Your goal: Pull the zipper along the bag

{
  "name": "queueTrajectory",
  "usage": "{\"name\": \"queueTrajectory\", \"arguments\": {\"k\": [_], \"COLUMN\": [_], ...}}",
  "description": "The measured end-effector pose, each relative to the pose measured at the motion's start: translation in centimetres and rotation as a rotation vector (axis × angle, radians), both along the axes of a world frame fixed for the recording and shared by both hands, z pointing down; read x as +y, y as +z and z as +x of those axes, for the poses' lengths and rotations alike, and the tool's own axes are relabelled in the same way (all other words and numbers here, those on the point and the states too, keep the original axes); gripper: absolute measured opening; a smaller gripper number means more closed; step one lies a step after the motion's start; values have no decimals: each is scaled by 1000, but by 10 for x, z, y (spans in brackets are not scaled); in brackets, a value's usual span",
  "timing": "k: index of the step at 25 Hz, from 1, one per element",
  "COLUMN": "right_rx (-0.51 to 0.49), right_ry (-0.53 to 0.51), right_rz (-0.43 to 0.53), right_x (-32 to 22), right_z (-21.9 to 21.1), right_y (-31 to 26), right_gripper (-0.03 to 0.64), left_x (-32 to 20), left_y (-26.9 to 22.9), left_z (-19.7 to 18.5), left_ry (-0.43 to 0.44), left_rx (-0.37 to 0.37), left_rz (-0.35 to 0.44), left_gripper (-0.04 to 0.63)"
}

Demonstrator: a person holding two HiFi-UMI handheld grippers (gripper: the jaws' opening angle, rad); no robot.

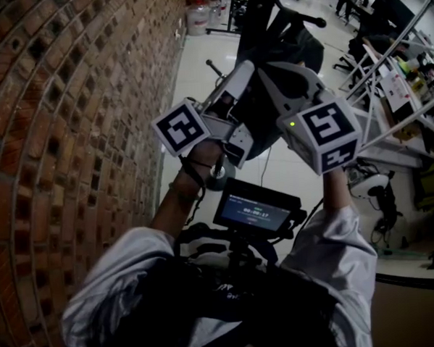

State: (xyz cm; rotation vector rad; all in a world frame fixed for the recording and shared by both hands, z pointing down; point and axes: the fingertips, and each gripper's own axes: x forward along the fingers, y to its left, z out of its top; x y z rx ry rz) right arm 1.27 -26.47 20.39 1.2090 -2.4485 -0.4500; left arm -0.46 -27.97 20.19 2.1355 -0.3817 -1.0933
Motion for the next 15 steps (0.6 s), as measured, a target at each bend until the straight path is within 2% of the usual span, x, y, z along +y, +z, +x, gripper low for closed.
{"name": "queueTrajectory", "arguments": {"k": [4,7,10,13,15], "right_rx": [11,-57,-106,-163,-204], "right_ry": [18,45,63,63,68], "right_rz": [50,86,97,71,59], "right_x": [-1,-4,-3,11,23], "right_z": [2,7,10,14,19], "right_y": [-1,0,2,4,9], "right_gripper": [17,17,50,61,61], "left_x": [1,2,3,10,18], "left_y": [-2,0,7,23,35], "left_z": [3,2,2,-3,-6], "left_ry": [19,36,20,-15,-12], "left_rx": [-3,13,-34,-107,-115], "left_rz": [17,25,23,-14,-37], "left_gripper": [58,57,57,57,57]}}
